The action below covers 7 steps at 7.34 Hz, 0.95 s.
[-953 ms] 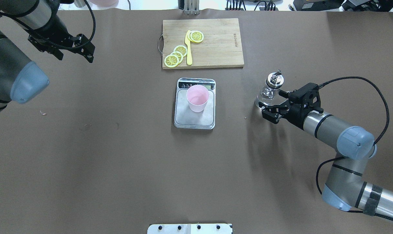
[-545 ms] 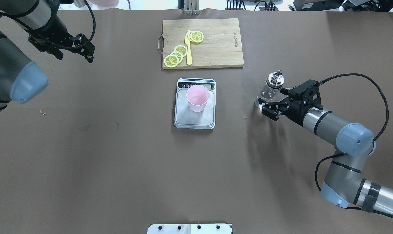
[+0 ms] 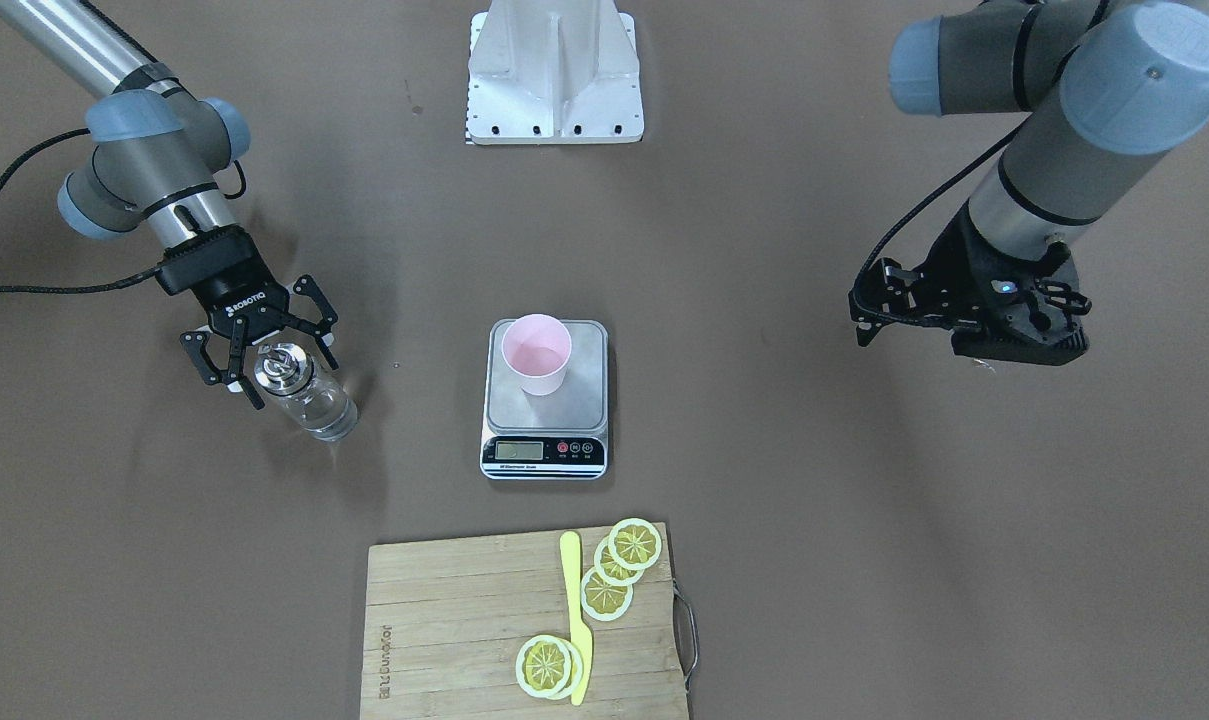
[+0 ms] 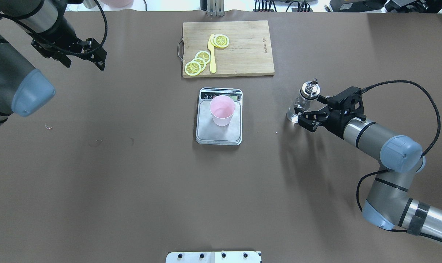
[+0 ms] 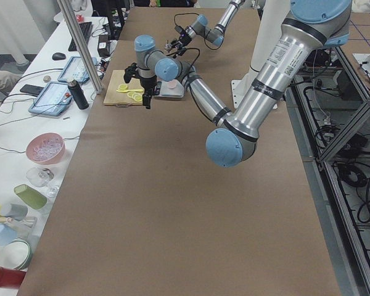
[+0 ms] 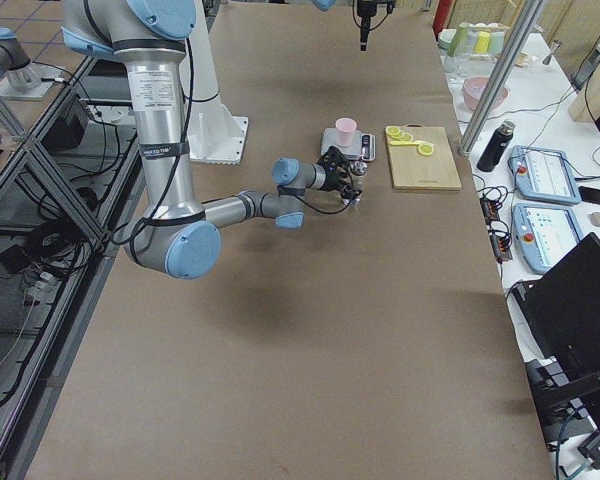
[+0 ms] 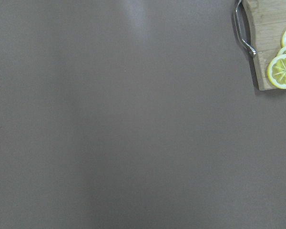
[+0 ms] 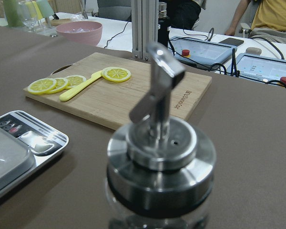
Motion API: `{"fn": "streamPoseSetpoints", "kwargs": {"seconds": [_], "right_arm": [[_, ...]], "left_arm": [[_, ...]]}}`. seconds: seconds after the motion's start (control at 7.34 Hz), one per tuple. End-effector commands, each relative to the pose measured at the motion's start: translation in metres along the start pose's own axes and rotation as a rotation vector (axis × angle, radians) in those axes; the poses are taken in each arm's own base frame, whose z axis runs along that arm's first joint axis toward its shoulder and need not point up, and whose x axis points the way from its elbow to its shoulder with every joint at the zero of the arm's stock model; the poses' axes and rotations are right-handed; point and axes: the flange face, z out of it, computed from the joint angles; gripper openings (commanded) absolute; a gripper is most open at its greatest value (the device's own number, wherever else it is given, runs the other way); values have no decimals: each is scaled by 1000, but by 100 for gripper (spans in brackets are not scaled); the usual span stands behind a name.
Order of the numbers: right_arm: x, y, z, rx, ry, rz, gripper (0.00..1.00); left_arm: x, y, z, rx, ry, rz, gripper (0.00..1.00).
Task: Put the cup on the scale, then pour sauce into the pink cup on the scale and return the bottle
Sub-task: 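Close the right gripper around the glass sauce bottle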
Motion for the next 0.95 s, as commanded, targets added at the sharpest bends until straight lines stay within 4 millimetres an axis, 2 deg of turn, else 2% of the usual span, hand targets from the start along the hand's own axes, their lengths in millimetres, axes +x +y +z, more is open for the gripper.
{"fn": "streamPoseSetpoints", "kwargs": {"seconds": [0.0, 0.27, 0.82], "right_arm": [[2, 3, 6, -6, 8, 1, 90], [-2, 3, 16, 2, 4, 8, 90], [-6, 2, 23, 2, 1, 10, 90]], "left_arm": [[0, 0, 0, 0, 0, -1, 99], [0, 0, 0, -1, 1, -1, 99], [0, 0, 0, 0, 0, -1, 99]]}}
